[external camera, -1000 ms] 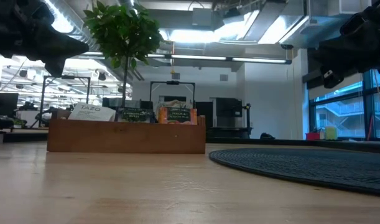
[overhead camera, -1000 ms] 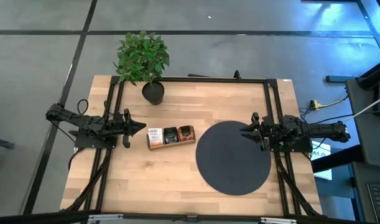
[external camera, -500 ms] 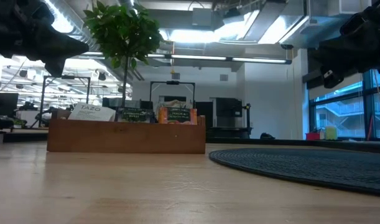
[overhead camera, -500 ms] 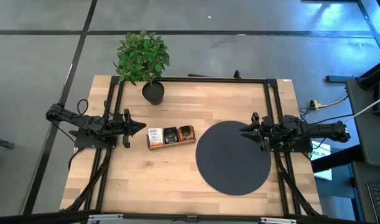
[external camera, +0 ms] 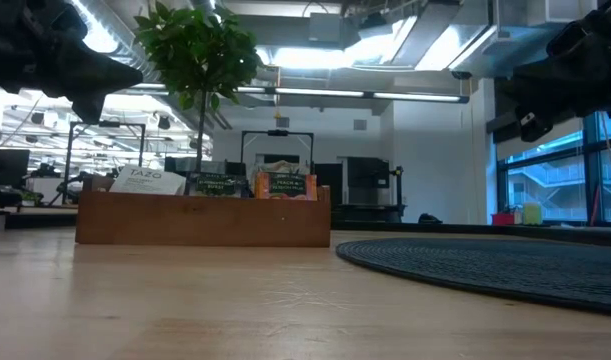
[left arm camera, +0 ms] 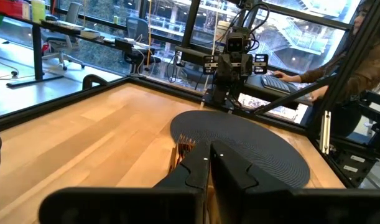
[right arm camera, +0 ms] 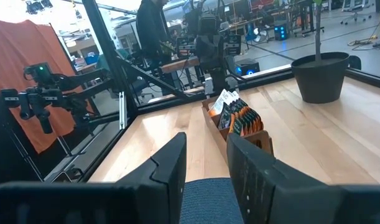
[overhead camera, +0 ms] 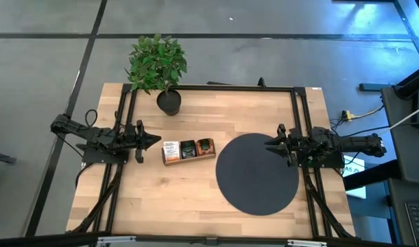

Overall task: Pick & Place Tea
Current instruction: Return to Home Position

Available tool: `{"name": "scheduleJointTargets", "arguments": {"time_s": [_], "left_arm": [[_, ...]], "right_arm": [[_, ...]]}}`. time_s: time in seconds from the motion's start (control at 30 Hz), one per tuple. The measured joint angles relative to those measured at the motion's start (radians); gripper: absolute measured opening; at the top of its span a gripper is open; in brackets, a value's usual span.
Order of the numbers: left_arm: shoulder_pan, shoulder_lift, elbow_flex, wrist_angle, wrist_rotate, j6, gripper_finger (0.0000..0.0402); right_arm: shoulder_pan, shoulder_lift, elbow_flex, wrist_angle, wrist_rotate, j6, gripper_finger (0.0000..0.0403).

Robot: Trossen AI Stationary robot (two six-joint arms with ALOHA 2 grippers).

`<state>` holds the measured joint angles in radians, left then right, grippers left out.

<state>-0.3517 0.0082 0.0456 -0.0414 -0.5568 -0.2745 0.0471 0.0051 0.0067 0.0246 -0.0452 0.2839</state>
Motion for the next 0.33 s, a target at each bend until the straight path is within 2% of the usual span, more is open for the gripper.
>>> {"name": "scheduleJointTargets", "arguments": {"time_s": [0.33], "left_arm": [[0.000, 0.000, 0.000, 0.000, 0.000, 0.000, 0.0011]], "right_arm": [[0.000, 0.000, 0.000, 0.000, 0.000, 0.000, 0.0117]]}}
